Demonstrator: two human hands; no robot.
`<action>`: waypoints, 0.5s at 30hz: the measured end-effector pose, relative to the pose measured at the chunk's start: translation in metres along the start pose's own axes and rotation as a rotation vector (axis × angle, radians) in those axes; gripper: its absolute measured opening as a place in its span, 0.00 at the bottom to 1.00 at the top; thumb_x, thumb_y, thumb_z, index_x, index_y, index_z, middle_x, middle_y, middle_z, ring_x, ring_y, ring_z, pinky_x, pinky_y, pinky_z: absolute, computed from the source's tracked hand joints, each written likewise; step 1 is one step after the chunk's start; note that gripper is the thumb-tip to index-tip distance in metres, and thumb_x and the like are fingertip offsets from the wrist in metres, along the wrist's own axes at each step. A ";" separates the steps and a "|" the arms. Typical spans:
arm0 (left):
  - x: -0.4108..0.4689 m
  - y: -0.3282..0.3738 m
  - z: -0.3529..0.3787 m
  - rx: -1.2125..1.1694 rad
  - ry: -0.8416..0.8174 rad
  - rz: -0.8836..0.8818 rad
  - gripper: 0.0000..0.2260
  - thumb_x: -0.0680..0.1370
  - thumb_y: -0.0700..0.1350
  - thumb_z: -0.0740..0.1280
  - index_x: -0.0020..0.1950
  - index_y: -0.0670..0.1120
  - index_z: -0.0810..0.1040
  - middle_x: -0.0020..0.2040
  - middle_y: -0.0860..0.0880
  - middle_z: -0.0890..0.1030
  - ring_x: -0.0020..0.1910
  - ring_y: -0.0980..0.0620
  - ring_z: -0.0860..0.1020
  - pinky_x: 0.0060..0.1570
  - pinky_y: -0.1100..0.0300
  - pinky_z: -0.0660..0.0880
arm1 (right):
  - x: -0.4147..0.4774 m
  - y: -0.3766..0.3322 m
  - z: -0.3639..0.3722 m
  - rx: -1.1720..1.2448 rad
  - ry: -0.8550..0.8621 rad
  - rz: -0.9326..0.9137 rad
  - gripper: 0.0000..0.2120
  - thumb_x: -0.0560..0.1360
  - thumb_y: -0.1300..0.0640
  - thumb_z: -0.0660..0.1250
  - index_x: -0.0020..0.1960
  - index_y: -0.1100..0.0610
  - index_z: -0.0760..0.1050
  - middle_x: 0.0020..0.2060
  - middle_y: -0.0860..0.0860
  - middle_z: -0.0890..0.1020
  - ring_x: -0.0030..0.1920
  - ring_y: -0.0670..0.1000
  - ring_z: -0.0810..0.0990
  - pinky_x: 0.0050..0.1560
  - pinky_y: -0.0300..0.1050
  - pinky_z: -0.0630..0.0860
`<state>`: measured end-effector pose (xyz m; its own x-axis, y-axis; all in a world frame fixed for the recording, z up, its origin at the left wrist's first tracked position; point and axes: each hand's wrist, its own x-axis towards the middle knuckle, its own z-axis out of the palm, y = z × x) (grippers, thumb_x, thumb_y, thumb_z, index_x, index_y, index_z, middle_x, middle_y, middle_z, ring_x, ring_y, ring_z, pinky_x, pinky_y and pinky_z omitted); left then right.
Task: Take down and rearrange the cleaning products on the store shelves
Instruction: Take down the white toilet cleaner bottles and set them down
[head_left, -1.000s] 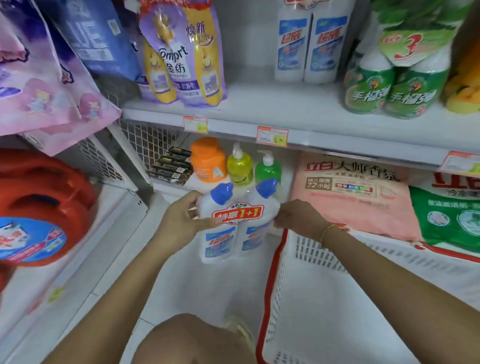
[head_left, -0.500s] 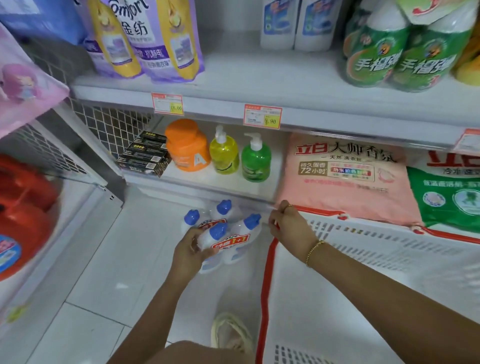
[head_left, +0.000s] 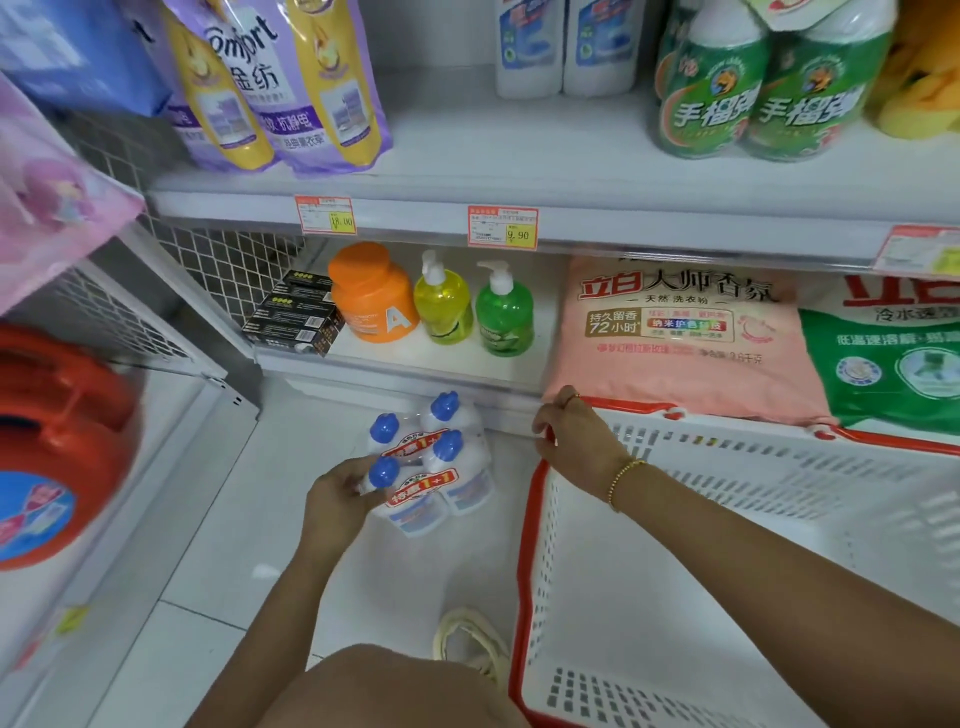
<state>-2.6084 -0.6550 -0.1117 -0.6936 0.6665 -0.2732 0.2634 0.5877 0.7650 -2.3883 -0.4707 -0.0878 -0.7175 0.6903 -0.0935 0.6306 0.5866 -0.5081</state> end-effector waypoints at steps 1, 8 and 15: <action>0.002 0.010 -0.006 -0.015 0.006 0.009 0.10 0.71 0.35 0.74 0.50 0.43 0.81 0.49 0.47 0.83 0.49 0.45 0.81 0.45 0.65 0.73 | -0.001 -0.002 -0.009 0.017 0.015 -0.016 0.09 0.76 0.61 0.63 0.55 0.60 0.75 0.56 0.56 0.70 0.53 0.56 0.75 0.58 0.48 0.72; 0.022 0.172 -0.046 -0.137 0.117 0.406 0.08 0.74 0.37 0.71 0.47 0.50 0.80 0.43 0.53 0.83 0.38 0.62 0.80 0.40 0.70 0.74 | 0.022 -0.020 -0.145 0.025 0.604 -0.239 0.15 0.73 0.61 0.67 0.60 0.60 0.73 0.54 0.56 0.73 0.51 0.53 0.73 0.51 0.43 0.70; 0.093 0.310 -0.030 -0.431 0.077 0.487 0.07 0.75 0.36 0.69 0.51 0.45 0.77 0.46 0.46 0.79 0.43 0.52 0.80 0.46 0.60 0.78 | 0.079 0.014 -0.216 -0.252 0.620 -0.171 0.12 0.75 0.60 0.63 0.57 0.59 0.74 0.52 0.59 0.77 0.47 0.61 0.78 0.39 0.49 0.71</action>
<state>-2.6116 -0.4245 0.1172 -0.6132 0.7657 0.1940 0.2781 -0.0206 0.9603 -2.3724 -0.3165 0.0824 -0.5586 0.6496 0.5157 0.6267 0.7378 -0.2507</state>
